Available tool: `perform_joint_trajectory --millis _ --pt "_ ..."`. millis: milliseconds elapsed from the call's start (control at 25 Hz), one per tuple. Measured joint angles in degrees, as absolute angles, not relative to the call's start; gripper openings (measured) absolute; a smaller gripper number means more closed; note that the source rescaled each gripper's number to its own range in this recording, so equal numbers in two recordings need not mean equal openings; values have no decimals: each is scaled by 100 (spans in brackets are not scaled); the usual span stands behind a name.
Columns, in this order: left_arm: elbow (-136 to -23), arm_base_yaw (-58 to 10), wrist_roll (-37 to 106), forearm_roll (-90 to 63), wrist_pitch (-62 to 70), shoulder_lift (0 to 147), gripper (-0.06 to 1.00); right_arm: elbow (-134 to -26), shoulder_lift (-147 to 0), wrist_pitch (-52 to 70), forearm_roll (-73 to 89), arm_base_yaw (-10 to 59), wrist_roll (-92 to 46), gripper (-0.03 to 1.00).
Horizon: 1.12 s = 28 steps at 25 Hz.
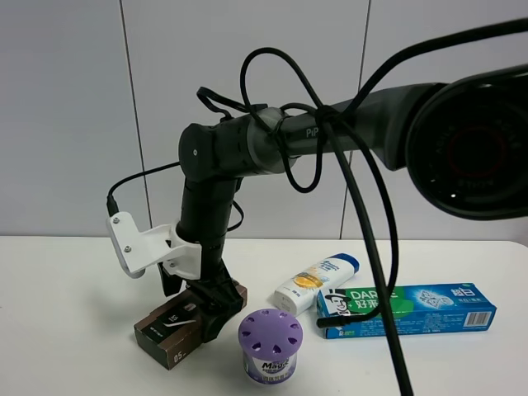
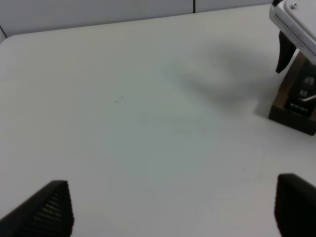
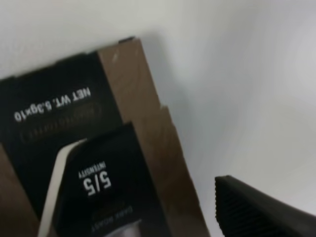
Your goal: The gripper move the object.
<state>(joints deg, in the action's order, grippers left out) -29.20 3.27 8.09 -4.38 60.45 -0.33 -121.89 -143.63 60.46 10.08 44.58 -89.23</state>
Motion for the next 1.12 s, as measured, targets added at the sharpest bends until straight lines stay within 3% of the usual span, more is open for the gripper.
perform_joint_trajectory --millis 480,680,720,800,840,880,1120 --pt "-2920 327 814 -438 6045 -33 100 -12189 -14553 5939 1311 4398 -8977 97" --pt "-2920 327 810 -438 6045 -33 100 -12189 -14596 5954 1425 4374 -8981 67" --pt "-2920 327 810 -438 6045 -33 100 -12189 -14610 5954 1440 4374 -8981 57" --pt "-2920 327 810 -438 6045 -33 100 -12196 -14621 5961 1465 4374 -8981 27" --pt "-2920 327 810 -438 6045 -33 100 -12196 -14621 5967 1477 4374 -8981 6" --pt "-2920 327 810 -438 6045 -33 100 -12196 -14621 5967 1477 4374 -8970 0" --pt "-2920 327 810 -438 6045 -33 100 -12198 -14602 5950 1530 4374 -8446 0"
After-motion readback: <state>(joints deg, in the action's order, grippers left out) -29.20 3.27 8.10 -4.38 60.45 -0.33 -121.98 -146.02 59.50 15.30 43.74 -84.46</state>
